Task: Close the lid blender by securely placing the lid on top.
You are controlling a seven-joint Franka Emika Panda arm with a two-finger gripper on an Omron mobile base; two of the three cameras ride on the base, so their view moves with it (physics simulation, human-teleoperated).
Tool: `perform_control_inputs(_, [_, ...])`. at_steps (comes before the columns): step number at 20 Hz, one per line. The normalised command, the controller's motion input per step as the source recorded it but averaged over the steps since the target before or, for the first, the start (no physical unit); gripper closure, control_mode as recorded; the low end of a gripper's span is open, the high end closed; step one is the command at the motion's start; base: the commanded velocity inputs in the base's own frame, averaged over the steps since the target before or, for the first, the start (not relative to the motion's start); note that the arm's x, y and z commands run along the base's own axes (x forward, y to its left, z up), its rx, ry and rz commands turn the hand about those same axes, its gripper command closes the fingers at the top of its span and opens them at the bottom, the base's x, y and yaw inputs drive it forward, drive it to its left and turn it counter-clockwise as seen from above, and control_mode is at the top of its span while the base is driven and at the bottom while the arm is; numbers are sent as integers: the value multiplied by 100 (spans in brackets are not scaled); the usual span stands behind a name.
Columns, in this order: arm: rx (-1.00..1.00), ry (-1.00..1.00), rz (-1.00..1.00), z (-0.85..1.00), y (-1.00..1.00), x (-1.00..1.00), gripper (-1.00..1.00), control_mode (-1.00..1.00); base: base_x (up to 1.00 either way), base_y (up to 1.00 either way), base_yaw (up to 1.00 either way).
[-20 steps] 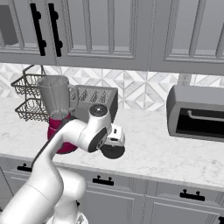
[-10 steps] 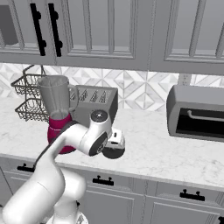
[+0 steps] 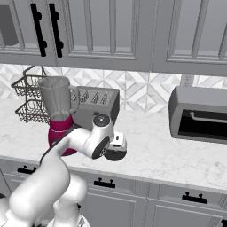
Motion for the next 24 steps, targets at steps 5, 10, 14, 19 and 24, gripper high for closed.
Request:
perform_control_inputs(5, [0,0,0,-17,-4,26,-100,-100,0,0,0])
perform_control_inputs(10, [0,0,0,-17,-5,22,-100,-100,0,0,0])
perform_control_inputs(14, [0,0,0,-19,-4,17,-100,-100,0,0,0])
perform_control_inputs(19, [0,0,0,-22,-1,15,-100,-100,0,0,0])
perform_control_inputs(24, [0,0,0,-19,0,21,-100,-100,0,0,0])
